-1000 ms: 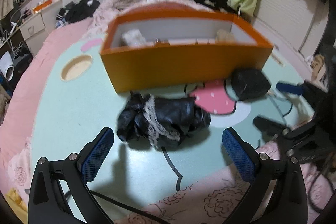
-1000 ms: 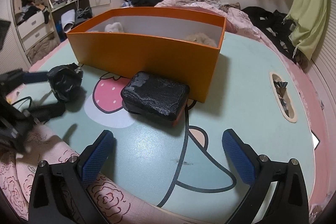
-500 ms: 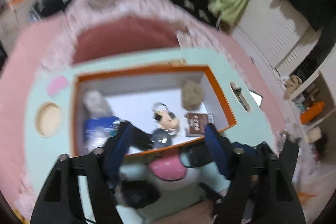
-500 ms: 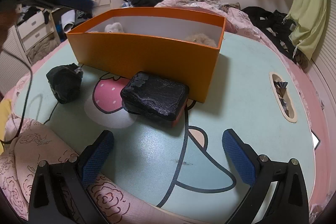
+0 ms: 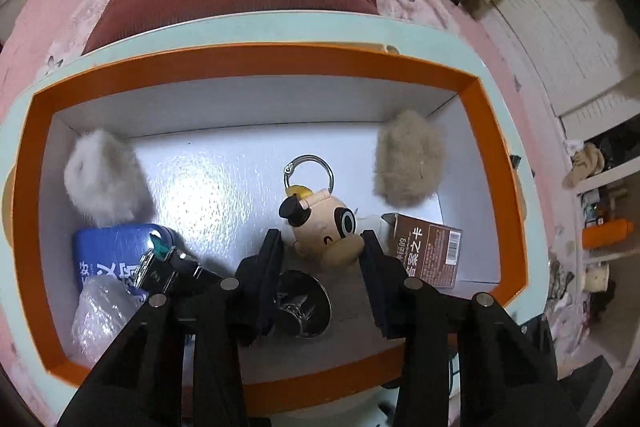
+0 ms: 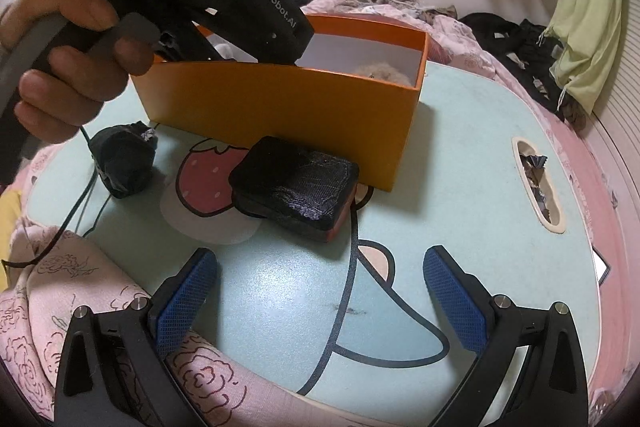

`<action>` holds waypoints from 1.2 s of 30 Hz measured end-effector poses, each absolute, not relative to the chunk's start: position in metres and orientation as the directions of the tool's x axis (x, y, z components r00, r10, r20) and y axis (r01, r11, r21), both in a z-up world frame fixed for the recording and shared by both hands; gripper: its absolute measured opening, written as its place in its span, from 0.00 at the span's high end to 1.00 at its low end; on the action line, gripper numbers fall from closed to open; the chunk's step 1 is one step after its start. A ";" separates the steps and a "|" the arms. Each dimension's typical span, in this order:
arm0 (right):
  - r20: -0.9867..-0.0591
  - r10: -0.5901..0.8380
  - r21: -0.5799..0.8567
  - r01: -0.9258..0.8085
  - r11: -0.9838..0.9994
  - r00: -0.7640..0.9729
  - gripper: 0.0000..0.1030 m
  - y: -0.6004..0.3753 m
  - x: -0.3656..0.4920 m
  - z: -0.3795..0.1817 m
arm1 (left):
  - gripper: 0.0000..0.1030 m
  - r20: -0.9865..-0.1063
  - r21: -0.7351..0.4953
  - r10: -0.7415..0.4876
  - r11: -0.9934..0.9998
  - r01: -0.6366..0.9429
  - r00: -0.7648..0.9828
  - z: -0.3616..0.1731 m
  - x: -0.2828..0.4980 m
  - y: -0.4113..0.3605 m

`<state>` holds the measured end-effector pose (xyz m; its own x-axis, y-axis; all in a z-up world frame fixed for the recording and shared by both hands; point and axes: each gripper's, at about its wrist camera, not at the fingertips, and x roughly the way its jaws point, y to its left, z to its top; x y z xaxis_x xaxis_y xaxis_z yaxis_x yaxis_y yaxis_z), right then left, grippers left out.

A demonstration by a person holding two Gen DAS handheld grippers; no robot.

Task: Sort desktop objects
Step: 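Grasp the cartoon figurine in the box with the left gripper and lift it out, then place the cartoon figurine on the table beside the black pouch, open left gripper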

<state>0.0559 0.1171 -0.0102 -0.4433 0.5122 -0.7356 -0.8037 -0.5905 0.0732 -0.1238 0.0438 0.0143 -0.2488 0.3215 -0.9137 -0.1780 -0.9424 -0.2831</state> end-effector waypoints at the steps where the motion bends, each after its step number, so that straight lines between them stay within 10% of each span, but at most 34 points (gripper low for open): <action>1: -0.736 0.512 0.074 -0.804 -0.590 -0.443 0.00 0.117 0.056 -0.010 | 0.61 -0.905 -0.305 0.344 -0.935 -0.180 -0.252 0.016 -0.123 0.041; 12: -0.735 0.513 0.074 -0.805 -0.589 -0.443 0.00 0.117 0.056 -0.011 | 0.61 -0.718 -0.484 0.573 -0.819 -0.308 -0.396 0.102 -0.036 -0.012; 25: -0.735 0.513 0.074 -0.805 -0.588 -0.443 0.00 0.117 0.056 -0.011 | 0.60 -0.819 -0.335 0.431 -0.895 -0.294 -0.378 0.022 -0.025 0.003; 36: -0.735 0.514 0.074 -0.806 -0.587 -0.442 0.00 0.117 0.055 -0.012 | 0.22 -0.728 -0.231 0.353 -0.933 -0.275 -0.588 0.079 0.032 -0.067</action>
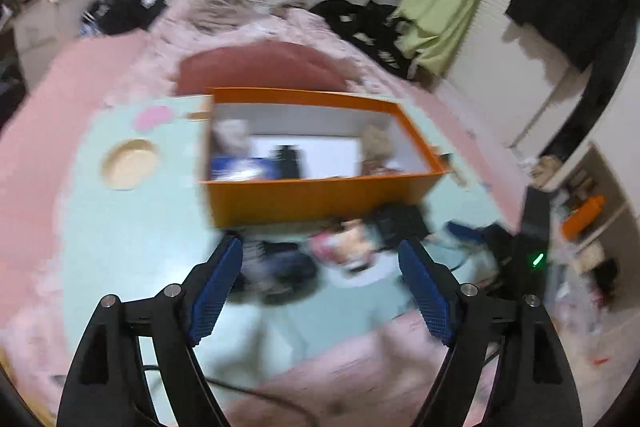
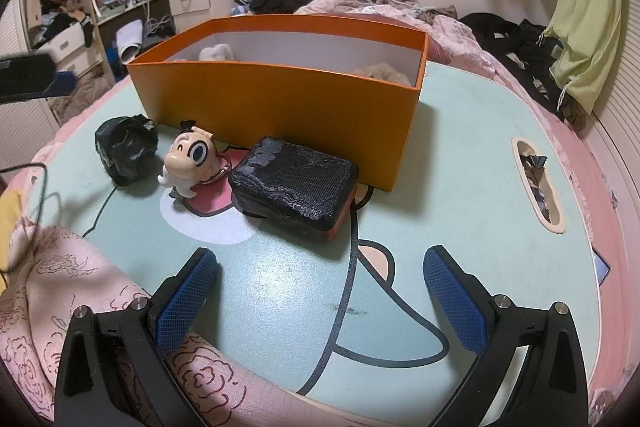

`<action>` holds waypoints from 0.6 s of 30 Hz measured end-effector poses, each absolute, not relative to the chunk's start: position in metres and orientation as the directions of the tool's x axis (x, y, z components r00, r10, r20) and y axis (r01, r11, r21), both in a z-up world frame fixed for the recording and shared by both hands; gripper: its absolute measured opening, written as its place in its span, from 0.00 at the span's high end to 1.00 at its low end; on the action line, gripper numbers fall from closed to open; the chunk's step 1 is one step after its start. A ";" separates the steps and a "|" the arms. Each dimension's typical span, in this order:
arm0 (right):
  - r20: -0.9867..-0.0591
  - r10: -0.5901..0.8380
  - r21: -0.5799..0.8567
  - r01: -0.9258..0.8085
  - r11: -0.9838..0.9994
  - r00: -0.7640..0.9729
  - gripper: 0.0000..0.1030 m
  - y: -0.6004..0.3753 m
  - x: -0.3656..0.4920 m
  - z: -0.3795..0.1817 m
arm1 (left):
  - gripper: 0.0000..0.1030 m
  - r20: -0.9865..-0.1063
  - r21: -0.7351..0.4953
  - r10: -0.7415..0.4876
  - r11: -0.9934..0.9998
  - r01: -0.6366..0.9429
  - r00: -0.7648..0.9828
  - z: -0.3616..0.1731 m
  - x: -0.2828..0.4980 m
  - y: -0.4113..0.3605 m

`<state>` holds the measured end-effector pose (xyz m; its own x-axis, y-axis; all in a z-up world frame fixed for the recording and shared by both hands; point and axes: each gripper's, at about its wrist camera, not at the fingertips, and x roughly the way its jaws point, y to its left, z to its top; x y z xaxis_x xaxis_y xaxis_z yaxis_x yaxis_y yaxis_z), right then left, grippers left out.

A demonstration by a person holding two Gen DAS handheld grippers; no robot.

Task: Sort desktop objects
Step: 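Place the cartoon figurine on the table beside the black pouch, open left gripper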

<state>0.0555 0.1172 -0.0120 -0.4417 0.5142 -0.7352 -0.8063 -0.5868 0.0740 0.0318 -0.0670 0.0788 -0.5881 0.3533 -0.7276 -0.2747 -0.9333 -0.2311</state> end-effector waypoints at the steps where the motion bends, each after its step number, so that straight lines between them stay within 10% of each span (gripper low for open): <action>1: -0.735 0.514 0.074 -0.806 -0.587 -0.442 0.00 0.117 0.055 -0.012 | 0.22 -0.749 -0.205 0.331 -0.939 -0.275 -0.573 0.076 0.031 -0.071; 10: -0.734 0.515 0.075 -0.807 -0.586 -0.443 0.00 0.117 0.056 -0.013 | 0.49 -0.838 -0.184 0.327 -0.923 -0.337 -0.438 0.012 0.025 -0.061; 18: -0.734 0.516 0.075 -0.807 -0.585 -0.442 0.00 0.117 0.055 -0.013 | 0.49 -0.805 -0.160 0.368 -0.890 -0.427 -0.466 0.008 0.025 -0.003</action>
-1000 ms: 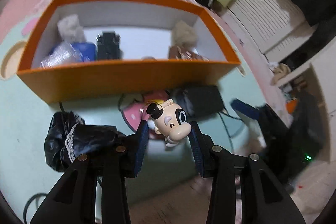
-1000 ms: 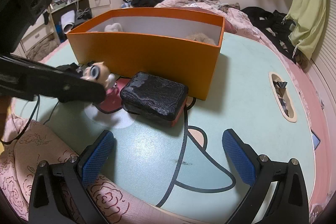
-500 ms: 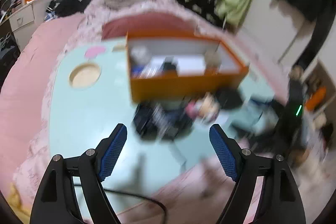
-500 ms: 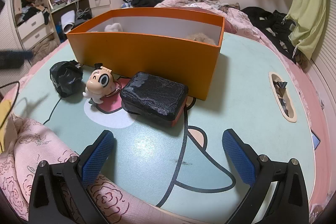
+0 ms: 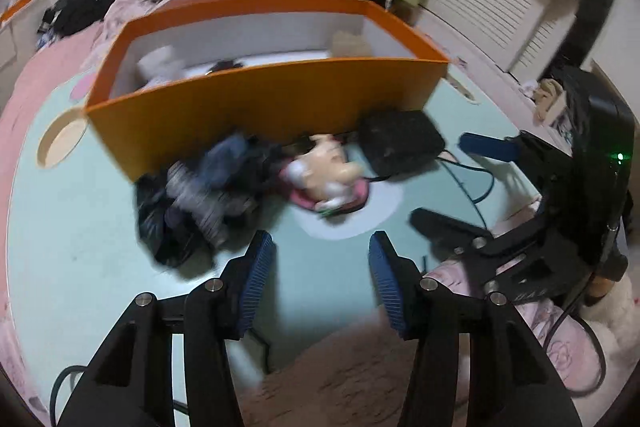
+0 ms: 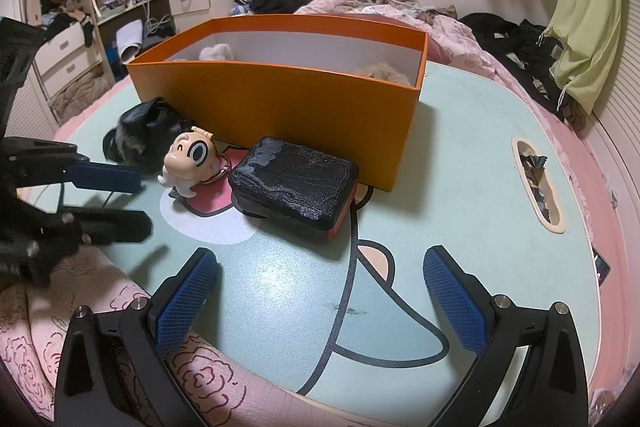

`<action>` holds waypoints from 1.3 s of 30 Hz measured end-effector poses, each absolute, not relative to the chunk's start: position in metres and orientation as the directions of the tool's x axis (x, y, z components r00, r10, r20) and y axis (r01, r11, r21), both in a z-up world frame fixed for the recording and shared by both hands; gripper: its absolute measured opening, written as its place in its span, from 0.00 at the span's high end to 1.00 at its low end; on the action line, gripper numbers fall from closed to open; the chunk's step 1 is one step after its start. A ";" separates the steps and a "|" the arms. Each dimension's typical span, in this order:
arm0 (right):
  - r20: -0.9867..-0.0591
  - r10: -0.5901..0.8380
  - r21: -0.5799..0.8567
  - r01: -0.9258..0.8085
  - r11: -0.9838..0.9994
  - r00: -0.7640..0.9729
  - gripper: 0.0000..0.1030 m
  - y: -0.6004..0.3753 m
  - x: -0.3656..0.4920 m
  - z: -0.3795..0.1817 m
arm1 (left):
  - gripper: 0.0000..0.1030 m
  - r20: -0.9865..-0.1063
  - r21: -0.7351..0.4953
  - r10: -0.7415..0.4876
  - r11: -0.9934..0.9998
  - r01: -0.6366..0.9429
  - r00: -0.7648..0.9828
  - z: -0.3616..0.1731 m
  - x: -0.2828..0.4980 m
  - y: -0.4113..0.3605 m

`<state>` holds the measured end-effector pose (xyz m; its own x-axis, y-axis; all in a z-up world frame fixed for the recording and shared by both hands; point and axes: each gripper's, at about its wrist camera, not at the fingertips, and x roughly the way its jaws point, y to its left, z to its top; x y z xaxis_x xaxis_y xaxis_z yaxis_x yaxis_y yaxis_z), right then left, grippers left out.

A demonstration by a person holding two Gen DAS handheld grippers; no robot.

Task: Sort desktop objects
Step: 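Place the cartoon figurine on the table beside the black pouch, open left gripper, then grasp the green toy car in the box with the right gripper and set it beside the figurine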

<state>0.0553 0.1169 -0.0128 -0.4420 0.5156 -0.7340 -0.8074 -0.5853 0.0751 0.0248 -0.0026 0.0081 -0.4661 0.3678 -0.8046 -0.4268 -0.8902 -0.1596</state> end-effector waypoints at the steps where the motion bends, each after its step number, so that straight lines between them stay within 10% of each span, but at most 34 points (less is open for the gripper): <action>1: -0.734 0.516 0.075 -0.807 -0.585 -0.442 0.00 0.117 0.055 -0.013 | 0.49 -0.803 -0.146 0.359 -0.892 -0.427 -0.475 0.010 0.027 -0.003; 16: -0.746 0.514 0.067 -0.816 -0.575 -0.423 0.00 0.119 0.060 -0.011 | 0.00 -0.785 -0.010 0.101 -0.989 -0.151 -0.611 -0.013 0.039 -0.052; 29: -0.661 0.382 0.368 -0.723 -0.585 -0.645 0.08 0.172 0.026 0.097 | 0.00 -0.778 -0.014 0.111 -0.987 -0.159 -0.619 -0.017 0.041 -0.056; 35: -0.761 0.158 0.516 -0.735 -0.439 -0.629 0.43 0.242 -0.042 0.060 | 0.00 -0.777 -0.013 0.110 -0.987 -0.159 -0.620 -0.016 0.041 -0.053; 39: -0.819 0.133 0.469 -0.786 -0.402 -0.558 0.44 0.254 -0.061 0.040 | 0.00 -0.774 -0.014 0.112 -0.987 -0.160 -0.623 -0.016 0.041 -0.052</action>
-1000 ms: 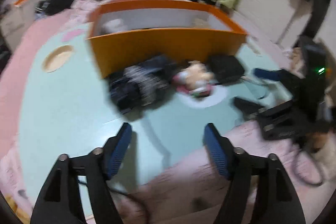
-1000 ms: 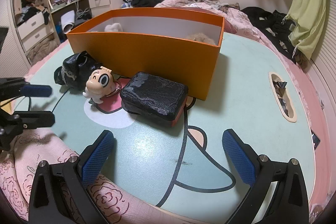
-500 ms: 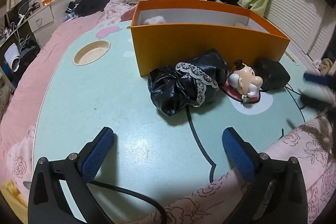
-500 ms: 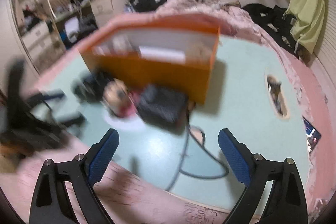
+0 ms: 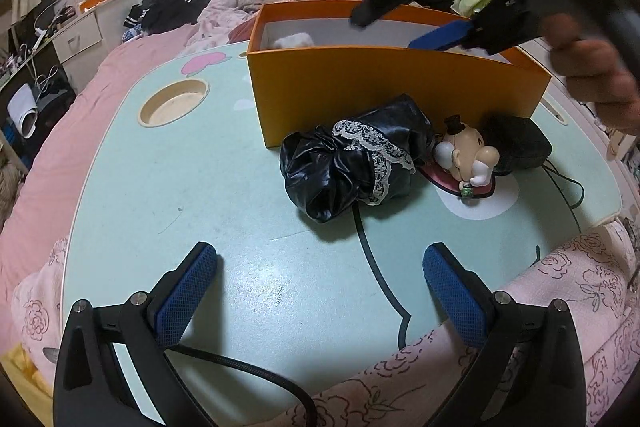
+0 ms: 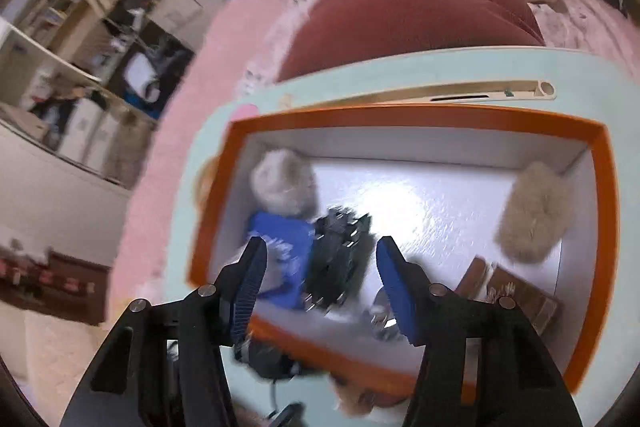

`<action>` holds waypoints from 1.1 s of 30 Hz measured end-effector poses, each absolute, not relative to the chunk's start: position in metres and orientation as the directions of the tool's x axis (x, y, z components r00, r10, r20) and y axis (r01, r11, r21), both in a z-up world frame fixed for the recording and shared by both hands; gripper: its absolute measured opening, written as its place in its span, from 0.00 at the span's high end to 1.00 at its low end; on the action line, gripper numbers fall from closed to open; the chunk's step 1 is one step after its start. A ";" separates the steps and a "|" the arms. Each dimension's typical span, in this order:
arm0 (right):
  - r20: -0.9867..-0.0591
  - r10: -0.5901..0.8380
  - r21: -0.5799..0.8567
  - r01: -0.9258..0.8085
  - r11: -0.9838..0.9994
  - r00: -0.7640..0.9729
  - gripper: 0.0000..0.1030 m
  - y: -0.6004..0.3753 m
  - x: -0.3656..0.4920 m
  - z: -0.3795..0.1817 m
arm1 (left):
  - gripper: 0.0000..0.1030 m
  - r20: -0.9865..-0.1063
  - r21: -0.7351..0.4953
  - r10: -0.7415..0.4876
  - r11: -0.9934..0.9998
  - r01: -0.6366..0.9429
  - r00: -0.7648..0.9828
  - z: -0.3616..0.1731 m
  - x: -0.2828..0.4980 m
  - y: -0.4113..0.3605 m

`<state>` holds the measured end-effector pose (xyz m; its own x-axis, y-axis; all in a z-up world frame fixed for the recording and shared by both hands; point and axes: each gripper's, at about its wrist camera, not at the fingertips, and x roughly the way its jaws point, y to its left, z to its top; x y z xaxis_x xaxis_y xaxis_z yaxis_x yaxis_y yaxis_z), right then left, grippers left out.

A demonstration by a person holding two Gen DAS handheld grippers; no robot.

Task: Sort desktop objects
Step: 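Grasp the green toy car in the box with the right gripper and set it beside the figurine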

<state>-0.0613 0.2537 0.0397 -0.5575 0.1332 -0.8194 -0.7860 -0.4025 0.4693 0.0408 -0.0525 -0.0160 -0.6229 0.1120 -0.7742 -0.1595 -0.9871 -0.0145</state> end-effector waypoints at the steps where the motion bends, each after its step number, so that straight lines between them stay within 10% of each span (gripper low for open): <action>1: -0.832 0.132 0.451 -0.796 -0.403 -0.538 0.44 0.255 -0.065 0.036 | 0.00 -0.774 -0.014 0.112 -0.987 -0.159 -0.623 -0.016 0.041 -0.051; 12: -0.908 0.325 0.075 -0.865 -0.496 -0.265 0.75 0.239 -0.089 0.025 | 0.00 -0.774 -0.016 0.112 -0.987 -0.158 -0.624 -0.015 0.040 -0.049; 27: -0.669 0.402 0.381 -0.753 -0.537 -0.625 0.75 0.196 -0.013 0.114 | 0.00 -0.772 -0.016 0.113 -0.987 -0.159 -0.626 -0.014 0.041 -0.049; 33: -0.715 0.275 0.388 -0.692 -0.609 -0.643 0.75 0.138 0.005 0.079 | 0.00 -0.772 -0.015 0.113 -0.987 -0.159 -0.626 -0.014 0.041 -0.049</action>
<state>0.0054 0.1384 0.0794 -0.6426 0.2748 -0.7153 -0.6919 -0.6091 0.3876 0.0413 -0.0491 -0.0138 -0.6258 0.1127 -0.7718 -0.1590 -0.9872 -0.0153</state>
